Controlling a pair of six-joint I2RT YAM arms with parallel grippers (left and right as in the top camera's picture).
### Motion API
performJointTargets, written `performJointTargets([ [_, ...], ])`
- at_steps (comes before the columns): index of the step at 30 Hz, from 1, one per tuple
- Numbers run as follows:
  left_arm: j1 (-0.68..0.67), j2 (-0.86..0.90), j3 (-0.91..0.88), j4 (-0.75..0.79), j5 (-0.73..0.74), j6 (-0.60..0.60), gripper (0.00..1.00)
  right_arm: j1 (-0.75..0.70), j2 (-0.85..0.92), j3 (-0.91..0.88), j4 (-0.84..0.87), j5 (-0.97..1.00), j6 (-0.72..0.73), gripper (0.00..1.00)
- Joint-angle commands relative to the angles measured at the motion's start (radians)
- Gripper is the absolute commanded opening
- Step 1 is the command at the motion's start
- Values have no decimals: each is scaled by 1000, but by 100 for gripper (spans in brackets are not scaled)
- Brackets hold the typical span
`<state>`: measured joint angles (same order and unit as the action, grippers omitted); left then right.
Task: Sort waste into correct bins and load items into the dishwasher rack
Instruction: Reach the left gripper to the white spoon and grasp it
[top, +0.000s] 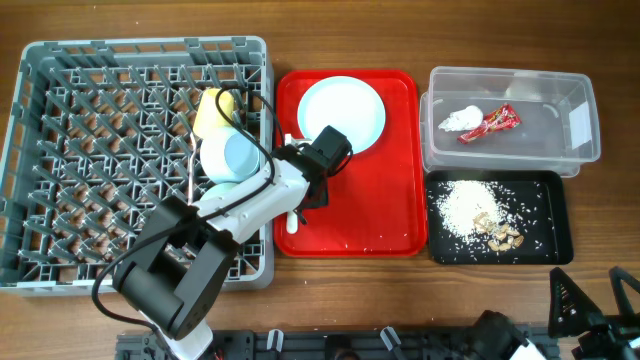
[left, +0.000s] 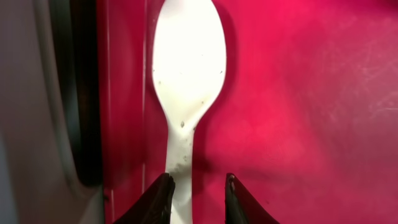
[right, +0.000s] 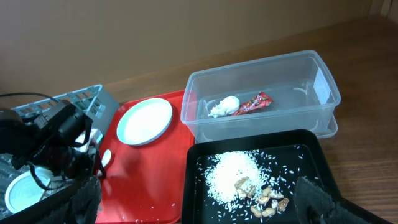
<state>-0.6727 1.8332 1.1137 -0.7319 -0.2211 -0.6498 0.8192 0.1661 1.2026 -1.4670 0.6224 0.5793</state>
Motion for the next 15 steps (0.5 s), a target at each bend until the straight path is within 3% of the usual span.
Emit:
performJointTargets([
  [1,-7,13,-9,12,-27,-21,27,0,-12,0,-1,13,7,100],
  [8,-18,14,-93,116,-15,-21,25,0,-12,0,-1,13,7,100],
  [12,-43,14,-116,167,-8,-20,18,0,-12,0,-1,13,7,100],
  [15,-55,-1,-93,167,-8,-11,6,0,-12,0,-1,13,7,100],
])
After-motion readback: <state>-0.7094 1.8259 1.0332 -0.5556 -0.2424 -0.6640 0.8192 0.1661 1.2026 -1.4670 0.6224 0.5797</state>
